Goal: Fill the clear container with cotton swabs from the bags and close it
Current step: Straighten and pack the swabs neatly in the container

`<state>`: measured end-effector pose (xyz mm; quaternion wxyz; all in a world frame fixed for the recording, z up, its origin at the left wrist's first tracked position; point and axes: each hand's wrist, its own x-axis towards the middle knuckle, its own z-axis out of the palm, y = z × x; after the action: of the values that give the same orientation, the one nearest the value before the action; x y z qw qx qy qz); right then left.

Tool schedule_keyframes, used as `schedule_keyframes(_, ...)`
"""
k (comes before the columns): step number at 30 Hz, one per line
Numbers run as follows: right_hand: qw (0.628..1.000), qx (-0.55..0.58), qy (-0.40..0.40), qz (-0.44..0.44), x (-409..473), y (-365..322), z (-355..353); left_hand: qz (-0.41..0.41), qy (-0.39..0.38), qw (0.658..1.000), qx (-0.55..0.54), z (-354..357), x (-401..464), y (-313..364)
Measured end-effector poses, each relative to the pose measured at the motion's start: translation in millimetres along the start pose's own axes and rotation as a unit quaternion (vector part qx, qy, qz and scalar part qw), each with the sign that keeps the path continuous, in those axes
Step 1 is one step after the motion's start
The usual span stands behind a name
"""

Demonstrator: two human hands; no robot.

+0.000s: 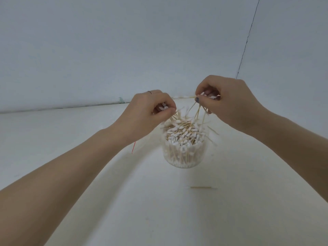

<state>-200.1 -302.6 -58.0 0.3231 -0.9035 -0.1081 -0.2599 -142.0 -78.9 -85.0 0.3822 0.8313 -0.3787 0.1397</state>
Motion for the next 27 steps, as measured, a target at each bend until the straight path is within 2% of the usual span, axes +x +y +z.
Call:
schedule_keyframes(3,0.999,0.028,0.012,0.025,-0.1,-1.8,3.5,-0.01,-0.005,1.0,-0.008,-2.3,1.7,0.9)
schedule_keyframes(11,0.998,-0.009,-0.033,0.057,-11.3,-2.4,14.9,-0.032,-0.07,0.996,0.041,10.3,-1.8,-12.2)
schedule_keyframes(20,0.989,0.065,-0.024,0.128,-4.6,3.4,15.3,0.08,-0.175,0.971,0.142,7.5,5.3,-5.3)
schedule_keyframes(22,0.988,0.076,-0.017,0.134,-5.4,5.0,15.2,0.091,-0.171,0.97,0.145,4.8,8.1,-2.2)
schedule_keyframes(24,0.986,0.089,-0.01,0.14,-6.9,6.0,13.9,0.094,-0.136,0.977,0.135,-1.3,10.8,0.2)
schedule_keyframes(27,0.981,0.115,-0.007,0.155,-9.6,8.7,11.9,0.049,-0.083,0.991,0.098,-13.7,11.7,5.4)
